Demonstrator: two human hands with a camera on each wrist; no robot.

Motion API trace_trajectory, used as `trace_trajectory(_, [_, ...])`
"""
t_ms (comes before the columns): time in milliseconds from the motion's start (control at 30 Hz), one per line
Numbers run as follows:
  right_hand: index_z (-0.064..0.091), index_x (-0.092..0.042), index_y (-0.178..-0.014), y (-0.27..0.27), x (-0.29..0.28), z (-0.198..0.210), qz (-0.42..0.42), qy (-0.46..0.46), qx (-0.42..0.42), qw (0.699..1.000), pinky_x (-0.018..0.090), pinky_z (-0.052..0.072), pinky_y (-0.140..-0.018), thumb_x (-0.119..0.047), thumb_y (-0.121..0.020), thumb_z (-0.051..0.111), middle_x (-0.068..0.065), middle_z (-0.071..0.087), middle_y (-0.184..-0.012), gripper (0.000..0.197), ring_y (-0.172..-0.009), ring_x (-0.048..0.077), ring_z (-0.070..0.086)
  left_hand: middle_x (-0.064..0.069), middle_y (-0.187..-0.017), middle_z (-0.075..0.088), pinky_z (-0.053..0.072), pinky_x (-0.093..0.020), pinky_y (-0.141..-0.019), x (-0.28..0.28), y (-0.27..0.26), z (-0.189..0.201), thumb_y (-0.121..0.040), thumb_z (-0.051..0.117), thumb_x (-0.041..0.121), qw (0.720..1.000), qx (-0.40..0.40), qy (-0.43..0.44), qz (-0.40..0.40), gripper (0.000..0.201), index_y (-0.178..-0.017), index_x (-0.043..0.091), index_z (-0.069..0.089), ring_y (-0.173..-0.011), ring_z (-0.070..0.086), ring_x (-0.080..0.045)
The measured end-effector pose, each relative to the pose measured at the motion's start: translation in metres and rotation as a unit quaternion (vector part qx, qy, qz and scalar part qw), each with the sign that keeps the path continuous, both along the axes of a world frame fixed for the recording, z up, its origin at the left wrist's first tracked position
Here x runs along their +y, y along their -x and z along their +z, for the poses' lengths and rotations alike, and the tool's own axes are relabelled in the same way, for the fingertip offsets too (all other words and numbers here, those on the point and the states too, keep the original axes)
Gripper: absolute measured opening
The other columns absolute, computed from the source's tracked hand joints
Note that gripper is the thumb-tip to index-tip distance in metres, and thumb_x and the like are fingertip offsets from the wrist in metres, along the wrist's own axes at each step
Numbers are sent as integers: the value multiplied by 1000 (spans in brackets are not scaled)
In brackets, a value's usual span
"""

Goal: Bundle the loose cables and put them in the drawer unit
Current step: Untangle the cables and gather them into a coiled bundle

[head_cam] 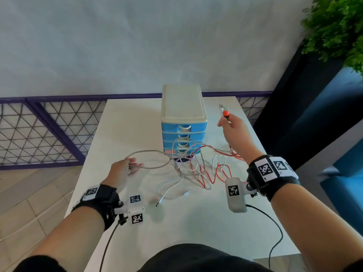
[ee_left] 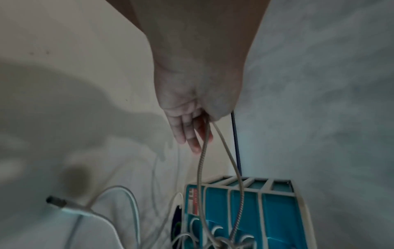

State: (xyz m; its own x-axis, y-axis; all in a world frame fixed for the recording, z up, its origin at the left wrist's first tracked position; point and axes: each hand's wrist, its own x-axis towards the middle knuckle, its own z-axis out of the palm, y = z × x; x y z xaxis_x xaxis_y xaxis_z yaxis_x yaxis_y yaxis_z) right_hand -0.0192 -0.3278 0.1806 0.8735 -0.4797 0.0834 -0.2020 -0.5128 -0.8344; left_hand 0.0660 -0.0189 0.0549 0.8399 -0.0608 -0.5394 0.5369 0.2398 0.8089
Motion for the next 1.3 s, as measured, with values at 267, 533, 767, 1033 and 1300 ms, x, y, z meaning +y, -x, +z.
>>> trace_trajectory(267, [67, -17, -80, 4, 35, -13, 118, -130, 100, 979, 22, 21, -40, -33, -96, 52, -3, 29, -52, 27, -41, 12, 24, 8, -44, 30, 30, -26, -53, -50, 11, 48, -102, 31, 35, 987, -90, 55, -118, 38, -86, 14, 60, -35, 25, -9])
trace_trajectory(533, [68, -7, -110, -6, 63, -21, 88, -441, 89, 889, 18, 12, -33, -33, -96, 53, -11, 22, -44, 33, -35, 4, 17, 14, -57, 52, 35, -19, -56, -84, 62, 78, -100, 41, 13, 820, -267, -64, -501, 20, -83, 11, 51, -55, 40, -6])
trace_trajectory(767, [57, -16, -88, -10, 37, -17, 61, -516, 51, 853, 15, 14, -31, -28, -100, 46, -10, 25, -45, 20, -33, 2, 19, 2, -73, 58, 47, -20, -70, -56, 60, 45, -99, 45, 19, 734, -251, -180, -605, 22, -87, 19, 64, -65, 55, -9])
trace_trajectory(1033, [59, -13, -92, -8, 33, -9, 97, -421, 29, 901, 16, 18, -35, -31, -101, 44, -11, 28, -50, 25, -39, 3, 21, 7, -79, 65, 50, -27, -78, -40, 62, 16, -94, 53, 18, 698, -215, -259, -632, 18, -92, 16, 72, -70, 58, 0])
trace_trajectory(1300, [57, -13, -80, -10, 52, -4, 163, -453, 40, 876, 18, 20, -40, -35, -99, 48, -5, 23, -54, 31, -41, 6, 20, 19, -148, 12, 10, -13, -112, -77, 55, 59, -62, 80, 53, 758, -476, -281, -346, 106, -144, 33, 15, -138, 12, 0])
